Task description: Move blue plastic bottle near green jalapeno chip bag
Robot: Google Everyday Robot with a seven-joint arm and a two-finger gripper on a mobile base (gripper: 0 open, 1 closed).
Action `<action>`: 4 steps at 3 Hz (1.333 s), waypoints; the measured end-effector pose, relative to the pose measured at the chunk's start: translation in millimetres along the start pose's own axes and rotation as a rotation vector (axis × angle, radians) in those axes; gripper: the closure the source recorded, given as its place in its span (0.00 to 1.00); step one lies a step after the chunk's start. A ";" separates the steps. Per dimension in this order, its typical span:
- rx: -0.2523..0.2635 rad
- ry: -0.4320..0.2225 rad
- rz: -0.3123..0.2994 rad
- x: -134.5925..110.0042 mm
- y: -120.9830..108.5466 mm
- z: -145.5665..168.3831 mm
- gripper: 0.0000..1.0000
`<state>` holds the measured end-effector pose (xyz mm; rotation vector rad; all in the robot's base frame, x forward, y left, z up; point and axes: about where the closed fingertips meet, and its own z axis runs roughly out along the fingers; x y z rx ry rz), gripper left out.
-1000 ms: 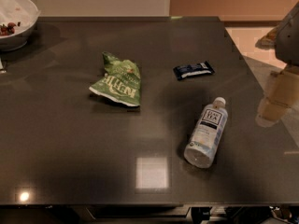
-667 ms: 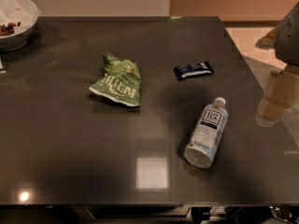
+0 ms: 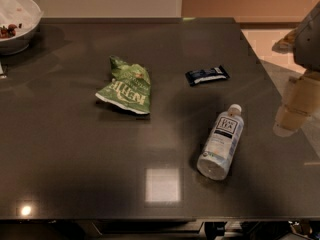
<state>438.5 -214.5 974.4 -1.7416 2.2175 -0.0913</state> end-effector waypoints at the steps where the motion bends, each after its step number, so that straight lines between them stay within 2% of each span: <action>1: -0.046 -0.055 -0.155 -17.5 8.4 20.8 0.00; 3: -0.163 -0.178 -0.550 -52.2 37.2 75.8 0.00; 4: -0.211 -0.190 -0.699 -56.6 50.3 99.7 0.00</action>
Offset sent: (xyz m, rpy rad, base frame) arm -0.0057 0.0870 -0.0878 0.0700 0.0513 0.7979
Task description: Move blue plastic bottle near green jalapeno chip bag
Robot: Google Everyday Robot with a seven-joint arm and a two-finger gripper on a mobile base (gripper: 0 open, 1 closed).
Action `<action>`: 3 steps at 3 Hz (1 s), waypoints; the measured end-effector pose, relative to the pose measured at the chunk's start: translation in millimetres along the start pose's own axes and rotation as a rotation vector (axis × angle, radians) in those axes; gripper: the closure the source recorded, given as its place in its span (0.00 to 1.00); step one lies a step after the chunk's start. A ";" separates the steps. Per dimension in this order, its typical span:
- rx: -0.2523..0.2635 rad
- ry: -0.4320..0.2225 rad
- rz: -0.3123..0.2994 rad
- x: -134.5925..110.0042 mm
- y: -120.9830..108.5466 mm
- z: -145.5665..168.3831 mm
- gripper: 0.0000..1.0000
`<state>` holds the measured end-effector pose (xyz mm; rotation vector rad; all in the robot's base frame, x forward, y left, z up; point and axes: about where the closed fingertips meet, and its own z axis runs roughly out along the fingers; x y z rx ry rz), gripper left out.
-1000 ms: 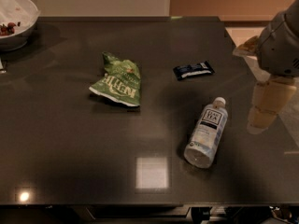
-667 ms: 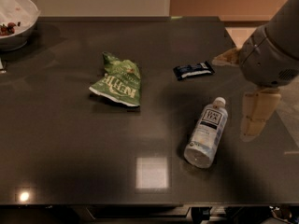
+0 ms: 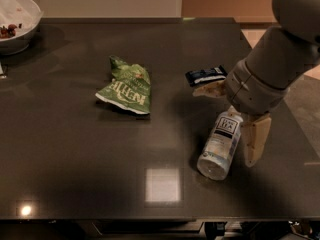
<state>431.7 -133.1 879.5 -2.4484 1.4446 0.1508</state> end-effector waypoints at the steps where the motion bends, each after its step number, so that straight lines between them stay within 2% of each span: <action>1: -0.061 -0.004 -0.100 0.7 3.6 18.8 0.00; 2: -0.118 -0.001 -0.156 3.1 6.4 26.9 0.19; 3: -0.153 0.012 -0.188 6.9 6.8 29.1 0.41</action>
Offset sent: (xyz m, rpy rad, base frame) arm -0.0049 -0.0015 -0.0382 -0.1094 0.1014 0.2574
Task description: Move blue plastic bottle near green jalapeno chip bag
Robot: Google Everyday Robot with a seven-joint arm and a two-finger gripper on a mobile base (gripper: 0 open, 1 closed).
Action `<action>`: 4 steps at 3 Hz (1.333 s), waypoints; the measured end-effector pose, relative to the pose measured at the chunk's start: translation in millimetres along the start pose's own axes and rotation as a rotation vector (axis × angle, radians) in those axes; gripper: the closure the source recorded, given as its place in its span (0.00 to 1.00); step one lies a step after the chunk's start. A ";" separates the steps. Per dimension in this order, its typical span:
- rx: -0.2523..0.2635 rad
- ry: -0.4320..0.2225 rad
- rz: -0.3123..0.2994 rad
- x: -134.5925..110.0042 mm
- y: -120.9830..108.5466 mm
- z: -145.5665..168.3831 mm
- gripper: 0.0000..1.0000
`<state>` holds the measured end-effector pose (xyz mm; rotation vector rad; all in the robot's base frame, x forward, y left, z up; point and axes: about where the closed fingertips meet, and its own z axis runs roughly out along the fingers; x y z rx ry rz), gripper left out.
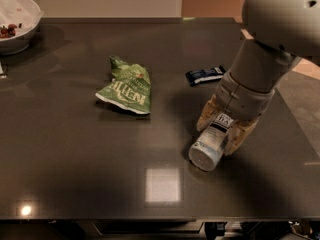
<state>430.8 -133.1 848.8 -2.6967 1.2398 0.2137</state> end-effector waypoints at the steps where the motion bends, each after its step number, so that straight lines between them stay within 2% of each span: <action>1: -0.015 0.013 -0.015 3.0 -1.5 0.2 0.66; 2: 0.018 0.040 0.016 2.8 -13.9 -4.0 0.88; 3: 0.043 0.061 0.047 2.7 -23.9 -7.8 1.00; 4: 0.047 0.060 0.062 -0.2 -36.8 -7.0 1.00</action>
Offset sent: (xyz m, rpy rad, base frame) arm 0.0234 0.0130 0.0114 -0.0252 -0.0641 -0.0816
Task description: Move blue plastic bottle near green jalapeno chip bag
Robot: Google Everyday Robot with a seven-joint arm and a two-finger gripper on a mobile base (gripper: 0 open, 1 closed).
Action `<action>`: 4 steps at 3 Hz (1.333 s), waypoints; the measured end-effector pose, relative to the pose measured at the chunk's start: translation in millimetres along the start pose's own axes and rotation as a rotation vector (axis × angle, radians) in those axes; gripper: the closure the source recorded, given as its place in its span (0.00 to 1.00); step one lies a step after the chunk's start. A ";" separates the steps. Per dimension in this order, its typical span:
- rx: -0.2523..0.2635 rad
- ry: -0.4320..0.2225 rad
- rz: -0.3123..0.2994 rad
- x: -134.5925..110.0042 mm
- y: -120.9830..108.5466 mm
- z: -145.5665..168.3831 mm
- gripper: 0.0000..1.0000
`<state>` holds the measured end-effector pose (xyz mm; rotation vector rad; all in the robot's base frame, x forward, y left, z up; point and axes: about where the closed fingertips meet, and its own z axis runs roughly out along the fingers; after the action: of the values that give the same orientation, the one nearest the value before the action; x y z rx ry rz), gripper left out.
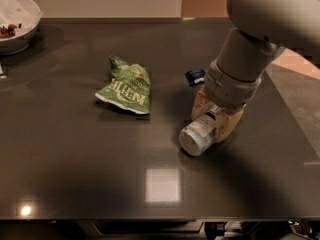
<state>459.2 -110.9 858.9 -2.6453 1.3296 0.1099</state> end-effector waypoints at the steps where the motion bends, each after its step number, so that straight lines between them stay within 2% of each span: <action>1: -0.013 -0.044 0.049 -40.9 -103.6 18.2 1.00; 2: -0.014 -0.116 -0.009 -77.3 -124.3 19.5 0.28; 3: -0.008 -0.095 0.007 -67.1 -118.2 19.2 0.05; 4: -0.004 -0.095 0.006 -67.6 -119.2 19.3 0.00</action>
Offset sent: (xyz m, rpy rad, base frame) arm 0.0556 0.0897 0.0012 0.0257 0.0411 -0.0428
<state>514.6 15.8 864.8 -2.6043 1.3083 0.2356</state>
